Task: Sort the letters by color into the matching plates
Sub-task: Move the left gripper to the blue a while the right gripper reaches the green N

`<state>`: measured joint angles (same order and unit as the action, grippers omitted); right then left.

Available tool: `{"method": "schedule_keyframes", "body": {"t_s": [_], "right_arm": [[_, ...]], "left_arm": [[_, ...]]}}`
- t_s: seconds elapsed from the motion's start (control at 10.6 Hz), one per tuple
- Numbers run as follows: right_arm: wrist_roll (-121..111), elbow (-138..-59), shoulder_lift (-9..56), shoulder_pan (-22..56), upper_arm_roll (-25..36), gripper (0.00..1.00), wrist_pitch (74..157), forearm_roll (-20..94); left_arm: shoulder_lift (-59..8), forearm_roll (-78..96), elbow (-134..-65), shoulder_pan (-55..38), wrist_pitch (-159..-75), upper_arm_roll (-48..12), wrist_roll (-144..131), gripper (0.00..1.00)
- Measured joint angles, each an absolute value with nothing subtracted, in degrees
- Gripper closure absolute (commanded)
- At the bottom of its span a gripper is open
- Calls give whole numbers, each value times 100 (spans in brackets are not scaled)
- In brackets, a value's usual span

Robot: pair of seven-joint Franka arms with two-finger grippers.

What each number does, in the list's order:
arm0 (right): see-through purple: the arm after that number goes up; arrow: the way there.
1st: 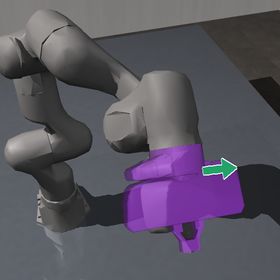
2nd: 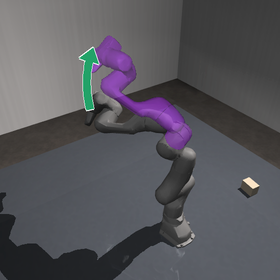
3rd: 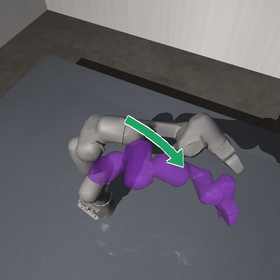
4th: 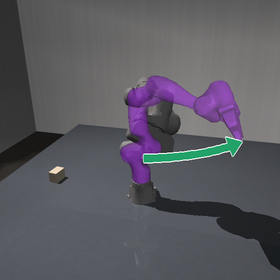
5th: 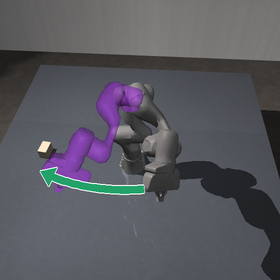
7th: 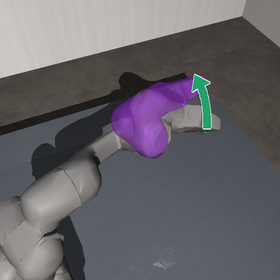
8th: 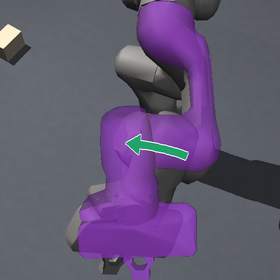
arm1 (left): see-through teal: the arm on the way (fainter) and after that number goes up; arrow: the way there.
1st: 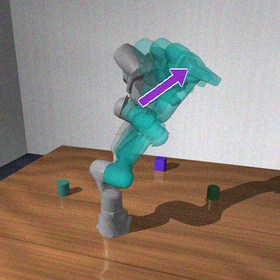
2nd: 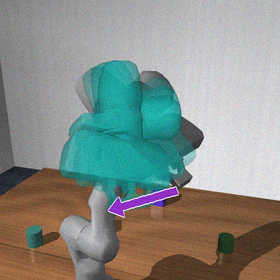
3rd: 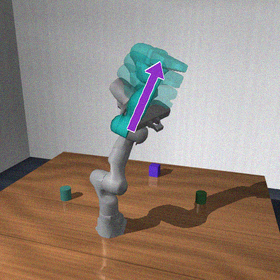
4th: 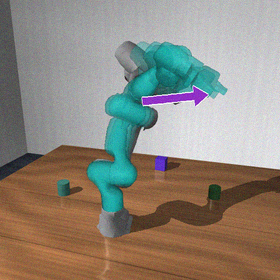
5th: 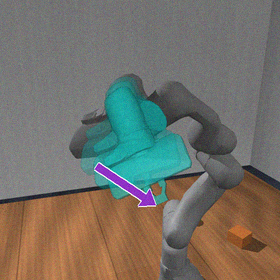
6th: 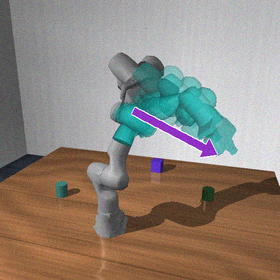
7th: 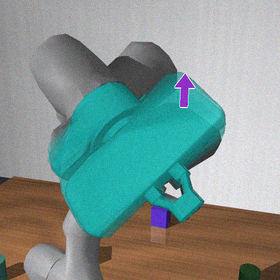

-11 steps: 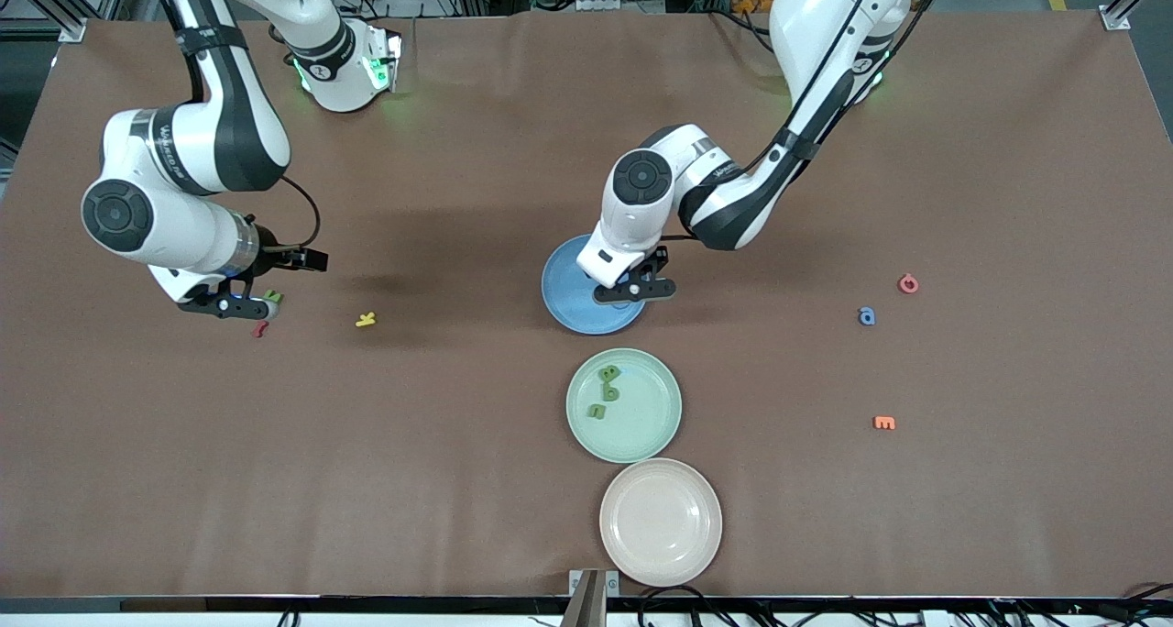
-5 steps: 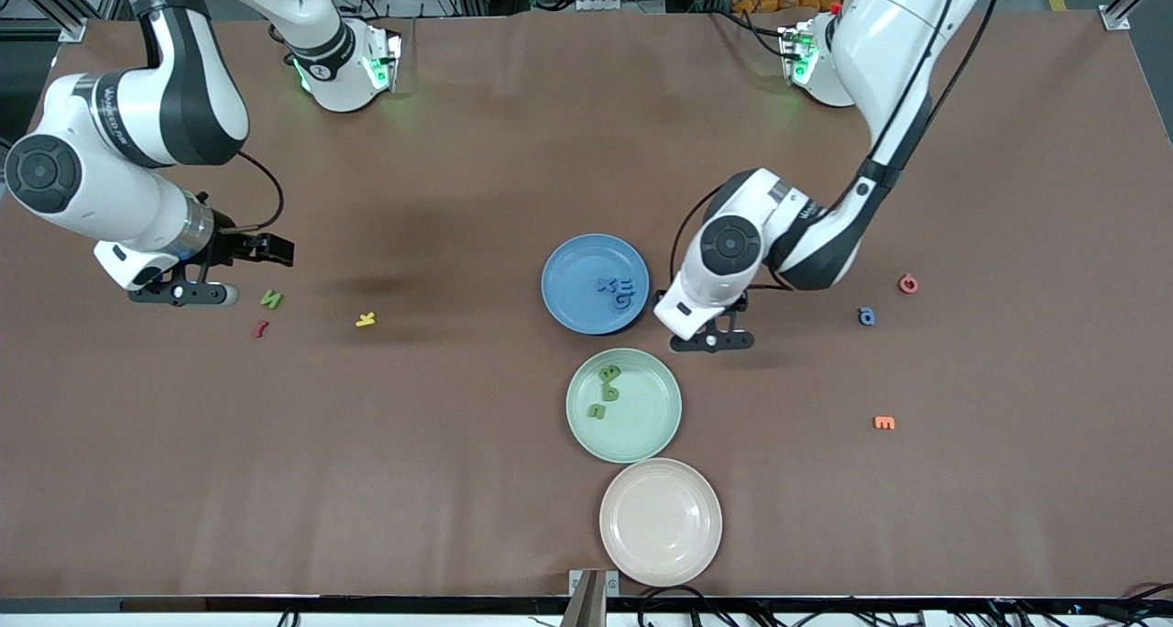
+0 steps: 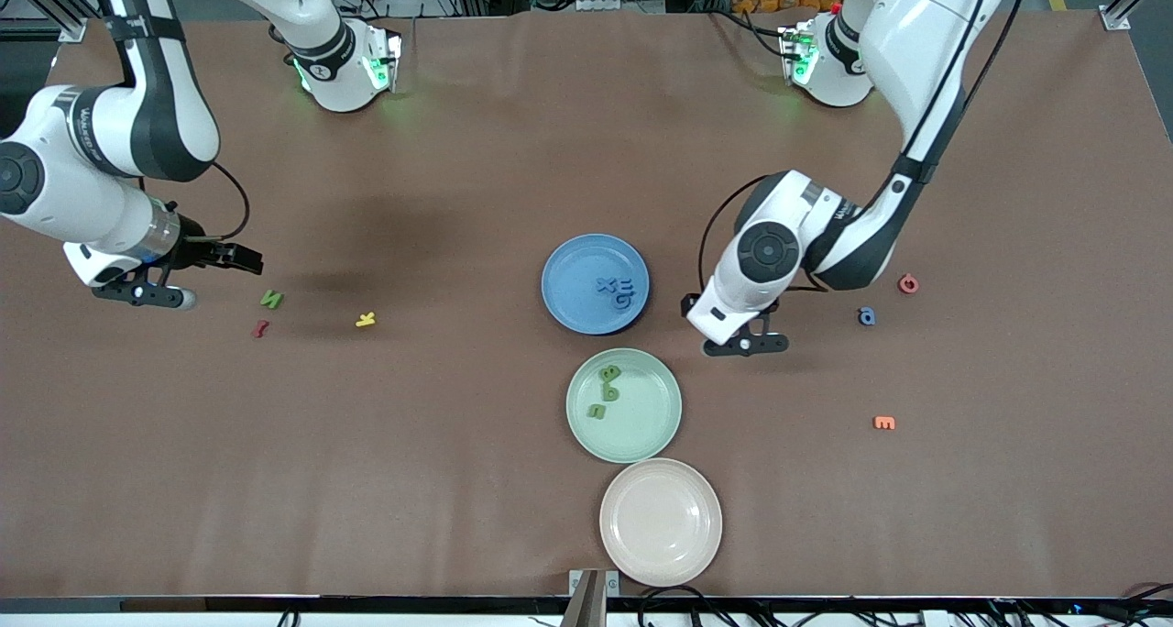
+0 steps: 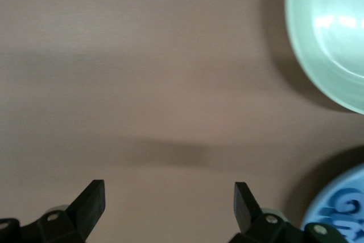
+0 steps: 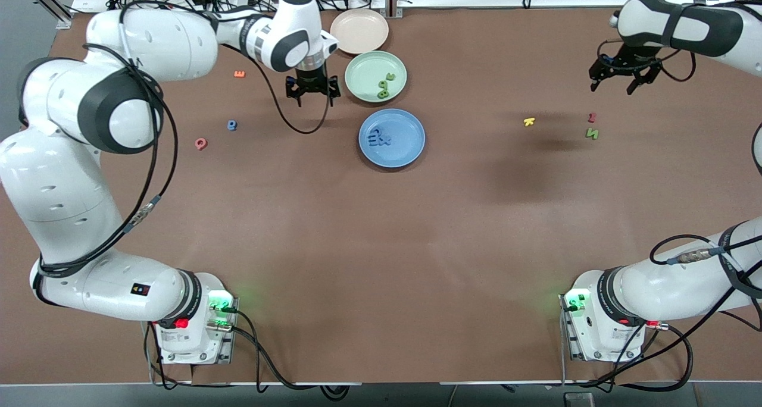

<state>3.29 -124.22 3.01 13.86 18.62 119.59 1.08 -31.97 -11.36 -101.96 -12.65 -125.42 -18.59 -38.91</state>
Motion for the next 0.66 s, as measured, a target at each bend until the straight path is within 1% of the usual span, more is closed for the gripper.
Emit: {"method": "schedule_keyframes", "body": {"t_s": [0.38,0.47,0.66], "right_arm": [[328,-12723,300,1381,2220,1,12403,108],[332,-12896,301,1380,2306,1,12723,108],[332,-13423,311,1377,2468,1,13664,108]], "left_arm": [[-2848,-1406,-10835,-691,-12669,-1861,-3685,0],[-2767,-1493,-11032,-588,-12804,-1863,-3650,0],[-2690,-1792,-11371,-364,-13115,-1866,-3642,0]]}}
